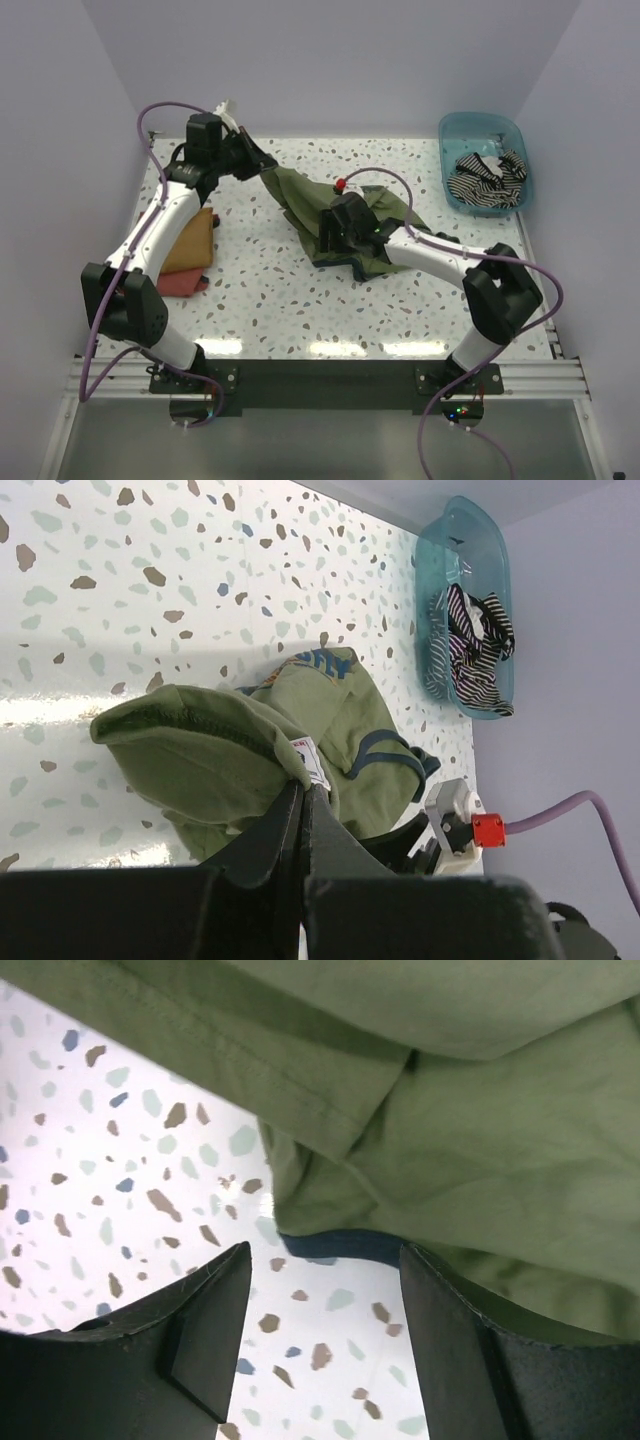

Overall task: Fold and stack the tank tops
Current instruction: Flatten the tank top out

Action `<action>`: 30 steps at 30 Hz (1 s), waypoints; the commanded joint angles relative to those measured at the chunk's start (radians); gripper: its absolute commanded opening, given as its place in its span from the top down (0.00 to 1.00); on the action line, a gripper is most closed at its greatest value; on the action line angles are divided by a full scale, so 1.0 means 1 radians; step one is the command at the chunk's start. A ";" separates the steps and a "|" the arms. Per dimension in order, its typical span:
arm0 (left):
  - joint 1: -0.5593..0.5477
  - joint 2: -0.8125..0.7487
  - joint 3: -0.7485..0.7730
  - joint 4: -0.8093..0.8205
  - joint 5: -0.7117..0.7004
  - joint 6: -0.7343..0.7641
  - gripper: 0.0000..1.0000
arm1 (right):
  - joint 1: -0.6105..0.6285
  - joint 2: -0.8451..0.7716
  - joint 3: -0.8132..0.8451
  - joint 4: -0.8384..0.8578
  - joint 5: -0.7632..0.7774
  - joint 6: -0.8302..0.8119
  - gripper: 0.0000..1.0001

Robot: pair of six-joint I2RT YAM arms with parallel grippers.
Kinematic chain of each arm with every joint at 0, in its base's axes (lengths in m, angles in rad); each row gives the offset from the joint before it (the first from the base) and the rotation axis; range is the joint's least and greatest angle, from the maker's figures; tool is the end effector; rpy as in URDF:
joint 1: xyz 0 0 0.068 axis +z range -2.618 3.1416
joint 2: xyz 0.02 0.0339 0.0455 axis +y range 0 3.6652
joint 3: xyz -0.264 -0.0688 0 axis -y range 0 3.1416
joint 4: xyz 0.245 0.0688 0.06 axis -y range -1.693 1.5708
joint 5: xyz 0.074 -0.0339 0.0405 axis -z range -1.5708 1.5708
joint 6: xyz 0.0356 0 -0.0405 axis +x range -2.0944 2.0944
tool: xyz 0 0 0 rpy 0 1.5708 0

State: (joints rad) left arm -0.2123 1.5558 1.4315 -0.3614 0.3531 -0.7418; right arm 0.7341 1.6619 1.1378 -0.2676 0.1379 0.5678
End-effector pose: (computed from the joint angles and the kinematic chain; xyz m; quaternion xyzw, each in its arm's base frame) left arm 0.3509 -0.0882 0.3565 -0.1331 0.8374 -0.3670 0.3825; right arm 0.2727 0.2395 0.2280 -0.0506 0.9219 0.1789 0.3400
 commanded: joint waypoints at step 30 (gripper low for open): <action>0.005 -0.068 0.055 -0.004 0.017 -0.008 1.00 | 0.160 0.260 0.129 0.173 0.611 0.305 0.22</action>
State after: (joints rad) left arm -0.2123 1.5352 1.4452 -0.3832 0.3546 -0.7418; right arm 0.9089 1.9057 1.2163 -0.0784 0.6670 0.8845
